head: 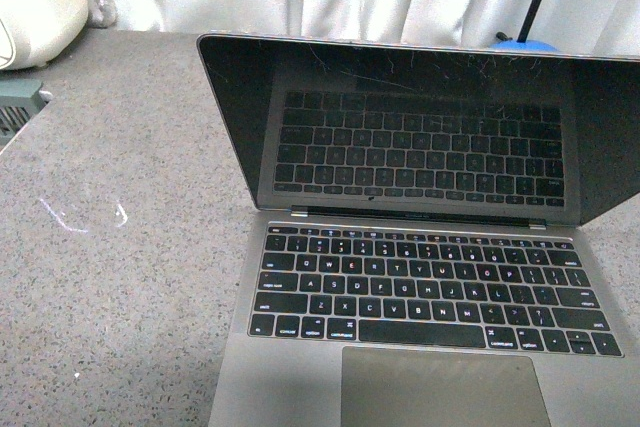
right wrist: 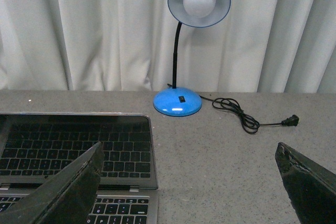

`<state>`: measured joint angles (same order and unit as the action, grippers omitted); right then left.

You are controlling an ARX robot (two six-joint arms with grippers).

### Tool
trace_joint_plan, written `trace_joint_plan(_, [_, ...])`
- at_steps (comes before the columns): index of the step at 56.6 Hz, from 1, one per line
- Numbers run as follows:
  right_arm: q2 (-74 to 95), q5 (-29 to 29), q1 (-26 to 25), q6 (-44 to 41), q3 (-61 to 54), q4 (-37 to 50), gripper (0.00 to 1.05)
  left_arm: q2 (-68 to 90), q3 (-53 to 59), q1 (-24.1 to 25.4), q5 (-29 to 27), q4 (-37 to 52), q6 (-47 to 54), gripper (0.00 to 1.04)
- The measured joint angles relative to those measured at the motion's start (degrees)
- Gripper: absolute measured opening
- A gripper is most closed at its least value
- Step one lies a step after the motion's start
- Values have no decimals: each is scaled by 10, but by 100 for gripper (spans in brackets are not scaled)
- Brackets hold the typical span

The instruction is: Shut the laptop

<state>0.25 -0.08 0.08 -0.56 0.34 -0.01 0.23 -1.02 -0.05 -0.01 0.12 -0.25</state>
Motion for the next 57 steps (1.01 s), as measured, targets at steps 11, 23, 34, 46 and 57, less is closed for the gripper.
trace_joint_plan(11, [0, 0, 0, 0, 0, 0, 96, 0, 0, 0, 0, 0, 0, 98])
trace_joint_plan(23, [0, 0, 0, 0, 0, 0, 96, 0, 0, 0, 0, 0, 0, 98])
trace_joint_plan(34, [0, 0, 0, 0, 0, 0, 96, 0, 0, 0, 0, 0, 0, 98])
trace_joint_plan(46, [0, 0, 0, 0, 0, 0, 96, 0, 0, 0, 0, 0, 0, 98])
trace_joint_plan(57, [0, 0, 0, 0, 0, 0, 96, 0, 0, 0, 0, 0, 0, 98])
